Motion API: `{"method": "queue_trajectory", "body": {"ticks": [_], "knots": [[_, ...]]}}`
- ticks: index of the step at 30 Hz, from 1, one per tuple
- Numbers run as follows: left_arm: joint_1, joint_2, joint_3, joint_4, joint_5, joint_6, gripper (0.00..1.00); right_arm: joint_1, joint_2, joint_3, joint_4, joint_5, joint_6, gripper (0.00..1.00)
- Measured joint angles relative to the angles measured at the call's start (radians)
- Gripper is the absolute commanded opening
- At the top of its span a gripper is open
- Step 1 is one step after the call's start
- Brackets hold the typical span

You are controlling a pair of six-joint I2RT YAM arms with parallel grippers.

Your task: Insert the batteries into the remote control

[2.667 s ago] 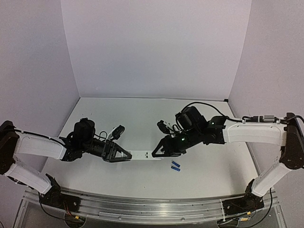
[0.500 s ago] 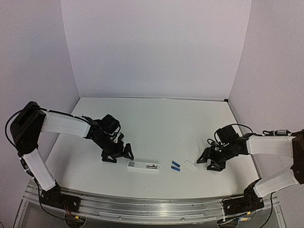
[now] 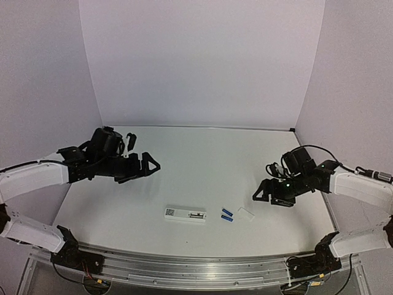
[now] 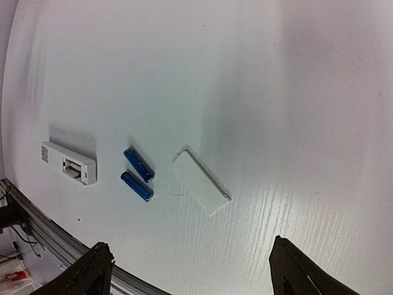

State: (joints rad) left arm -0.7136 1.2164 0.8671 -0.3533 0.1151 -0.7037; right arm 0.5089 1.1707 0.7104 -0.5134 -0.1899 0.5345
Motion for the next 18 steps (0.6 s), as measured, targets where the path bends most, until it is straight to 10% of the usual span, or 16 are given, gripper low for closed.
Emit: {"method": "queue_trajectory", "body": {"ticks": [18], "knots": [[0.000, -0.068, -0.038, 0.112, -0.154, 0.023, 1.00, 0.255, 0.472, 0.320, -0.036, 0.128, -0.240, 0.57]]}}
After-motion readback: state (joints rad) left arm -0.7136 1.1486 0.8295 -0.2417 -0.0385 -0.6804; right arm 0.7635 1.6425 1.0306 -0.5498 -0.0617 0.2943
